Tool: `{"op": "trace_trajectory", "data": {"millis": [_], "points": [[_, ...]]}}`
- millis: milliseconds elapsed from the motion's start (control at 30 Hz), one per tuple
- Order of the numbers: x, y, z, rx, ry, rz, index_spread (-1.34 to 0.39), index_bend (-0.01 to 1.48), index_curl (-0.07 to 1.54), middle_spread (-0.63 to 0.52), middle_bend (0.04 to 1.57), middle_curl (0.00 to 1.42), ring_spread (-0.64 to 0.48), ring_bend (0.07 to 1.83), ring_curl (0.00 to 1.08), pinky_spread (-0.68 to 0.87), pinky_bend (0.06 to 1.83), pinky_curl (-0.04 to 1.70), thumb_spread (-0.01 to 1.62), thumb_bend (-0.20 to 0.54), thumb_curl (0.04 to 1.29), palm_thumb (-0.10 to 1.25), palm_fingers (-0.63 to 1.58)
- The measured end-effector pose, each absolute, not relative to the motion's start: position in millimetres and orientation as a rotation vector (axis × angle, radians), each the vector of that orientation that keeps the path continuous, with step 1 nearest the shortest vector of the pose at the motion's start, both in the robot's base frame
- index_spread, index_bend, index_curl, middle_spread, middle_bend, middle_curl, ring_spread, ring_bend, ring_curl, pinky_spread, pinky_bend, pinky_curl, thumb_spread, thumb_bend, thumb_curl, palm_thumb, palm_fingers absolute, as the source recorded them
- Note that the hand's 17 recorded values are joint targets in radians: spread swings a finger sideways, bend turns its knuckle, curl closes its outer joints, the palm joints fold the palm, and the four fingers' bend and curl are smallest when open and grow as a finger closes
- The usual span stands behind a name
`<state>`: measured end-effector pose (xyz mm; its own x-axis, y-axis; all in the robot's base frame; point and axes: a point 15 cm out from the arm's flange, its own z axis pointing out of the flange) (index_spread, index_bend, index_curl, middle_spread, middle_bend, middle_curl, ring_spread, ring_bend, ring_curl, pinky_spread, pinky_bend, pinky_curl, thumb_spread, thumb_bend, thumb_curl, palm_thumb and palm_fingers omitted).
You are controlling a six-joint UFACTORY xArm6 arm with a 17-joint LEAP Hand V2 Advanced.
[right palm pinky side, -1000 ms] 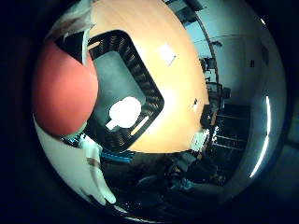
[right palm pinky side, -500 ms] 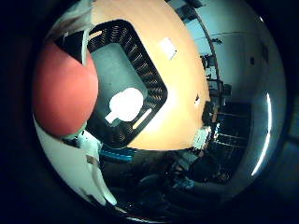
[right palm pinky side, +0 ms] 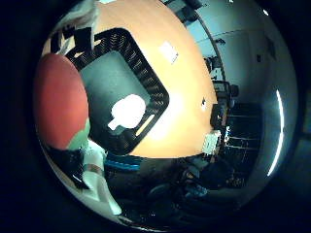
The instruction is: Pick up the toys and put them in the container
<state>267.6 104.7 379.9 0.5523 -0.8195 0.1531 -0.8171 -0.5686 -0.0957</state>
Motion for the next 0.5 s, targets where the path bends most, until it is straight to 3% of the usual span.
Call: {"op": "trace_trajectory", "data": {"millis": [200, 500], "points": [[265.4, 102.9, 376.2, -2.778, 1.458, -0.266, -0.43, 0.18, 0.44, -0.10, 0.44, 0.50, -0.07, 0.73, 0.44, 0.36, 0.75, 0.74, 1.02, -0.028, 0.30, 0.48, 0.16], [265.7, 103.1, 375.3, -2.787, 1.448, -0.264, -0.42, 0.17, 0.34, -0.08, 0.39, 0.42, -0.01, 0.64, 0.35, 0.50, 0.65, 0.60, 1.00, -0.027, 0.29, 0.47, 0.20]]}}
